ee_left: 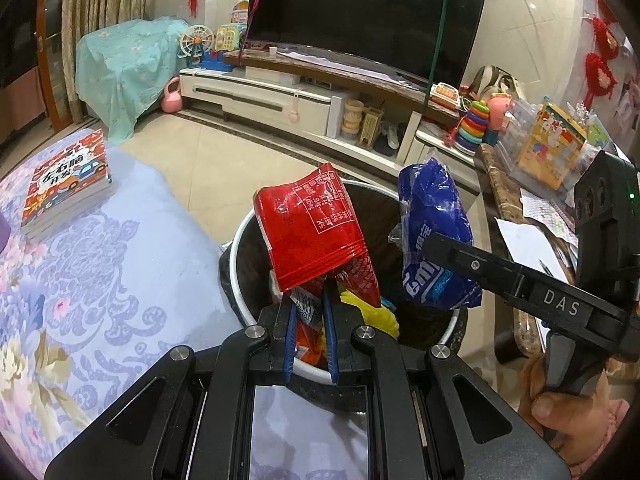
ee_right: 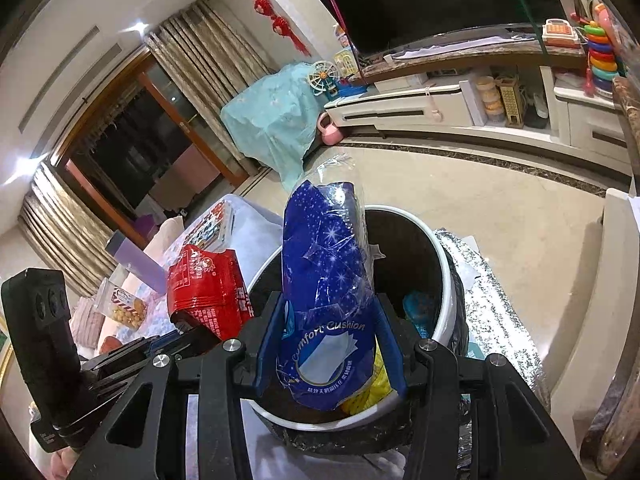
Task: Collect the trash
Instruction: 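Carry the red snack bag and blue plastic bag over the trash bin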
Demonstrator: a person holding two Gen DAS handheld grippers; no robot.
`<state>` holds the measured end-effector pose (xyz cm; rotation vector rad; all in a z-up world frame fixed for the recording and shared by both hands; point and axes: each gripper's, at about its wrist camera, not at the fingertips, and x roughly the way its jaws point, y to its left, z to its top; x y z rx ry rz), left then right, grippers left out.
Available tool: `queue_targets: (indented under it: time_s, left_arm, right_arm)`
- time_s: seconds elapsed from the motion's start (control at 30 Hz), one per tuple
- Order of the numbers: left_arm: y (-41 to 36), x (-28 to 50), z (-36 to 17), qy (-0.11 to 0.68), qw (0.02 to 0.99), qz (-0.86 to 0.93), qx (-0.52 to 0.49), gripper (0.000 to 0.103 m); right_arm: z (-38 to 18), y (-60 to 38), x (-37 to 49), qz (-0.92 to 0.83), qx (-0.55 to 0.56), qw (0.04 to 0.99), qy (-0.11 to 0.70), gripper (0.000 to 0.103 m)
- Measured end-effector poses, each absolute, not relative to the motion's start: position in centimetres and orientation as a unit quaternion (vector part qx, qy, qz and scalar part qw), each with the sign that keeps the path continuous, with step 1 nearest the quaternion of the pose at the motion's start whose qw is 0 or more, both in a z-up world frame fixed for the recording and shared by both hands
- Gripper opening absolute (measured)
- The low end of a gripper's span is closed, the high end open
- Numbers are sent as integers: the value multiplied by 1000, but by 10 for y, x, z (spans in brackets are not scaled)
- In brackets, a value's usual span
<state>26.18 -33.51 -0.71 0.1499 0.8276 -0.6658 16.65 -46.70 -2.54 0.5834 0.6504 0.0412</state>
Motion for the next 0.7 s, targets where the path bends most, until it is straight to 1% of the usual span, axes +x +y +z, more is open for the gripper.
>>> queue_targets:
  time_s: [0.7]
  left_arm:
    - [-349, 274, -17, 408, 853, -313, 87, 11]
  right_arm:
    - [-31, -465, 176, 11, 280, 900, 333, 47]
